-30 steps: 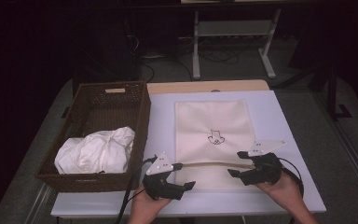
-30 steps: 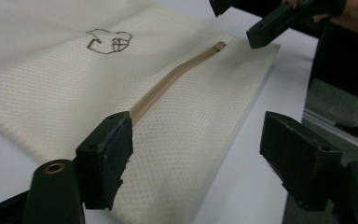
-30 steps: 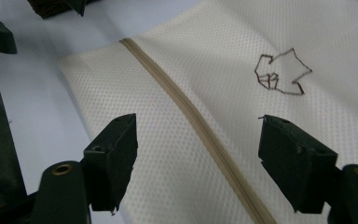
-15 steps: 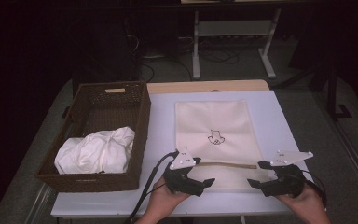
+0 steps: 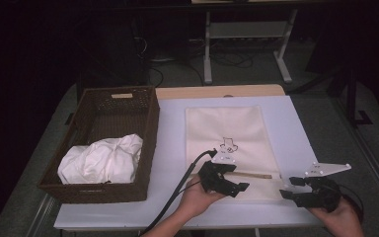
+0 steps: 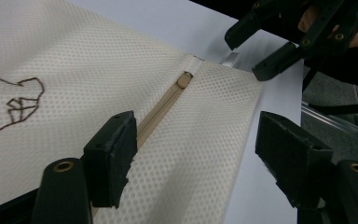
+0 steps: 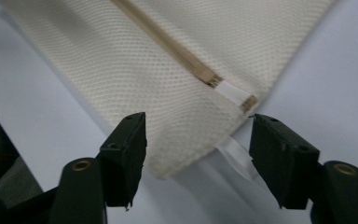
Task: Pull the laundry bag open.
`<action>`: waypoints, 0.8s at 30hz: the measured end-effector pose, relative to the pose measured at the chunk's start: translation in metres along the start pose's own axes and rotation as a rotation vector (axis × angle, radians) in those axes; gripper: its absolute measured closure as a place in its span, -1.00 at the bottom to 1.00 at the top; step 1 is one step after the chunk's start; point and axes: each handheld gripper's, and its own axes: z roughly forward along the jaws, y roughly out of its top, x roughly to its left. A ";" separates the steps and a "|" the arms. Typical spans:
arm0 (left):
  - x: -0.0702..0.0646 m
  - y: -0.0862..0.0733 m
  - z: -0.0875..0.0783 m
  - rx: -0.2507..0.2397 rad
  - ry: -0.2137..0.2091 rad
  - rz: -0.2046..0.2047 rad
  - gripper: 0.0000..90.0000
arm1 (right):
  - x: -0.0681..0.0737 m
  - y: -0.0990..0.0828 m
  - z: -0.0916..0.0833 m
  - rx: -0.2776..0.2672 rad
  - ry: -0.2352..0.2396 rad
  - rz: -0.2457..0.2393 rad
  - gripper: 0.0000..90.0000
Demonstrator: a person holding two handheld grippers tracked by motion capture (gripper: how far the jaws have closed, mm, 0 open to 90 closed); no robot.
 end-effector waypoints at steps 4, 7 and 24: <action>0.005 0.009 0.015 0.012 -0.032 -0.035 -0.28 | -0.012 0.004 -0.001 -0.001 -0.025 0.066 -0.06; 0.007 0.015 0.026 0.027 -0.046 -0.054 -0.22 | -0.019 0.010 -0.001 0.011 -0.024 0.123 -0.03; 0.028 0.031 0.079 0.137 -0.141 -0.334 -0.05 | -0.046 0.036 0.031 0.156 0.045 0.398 0.29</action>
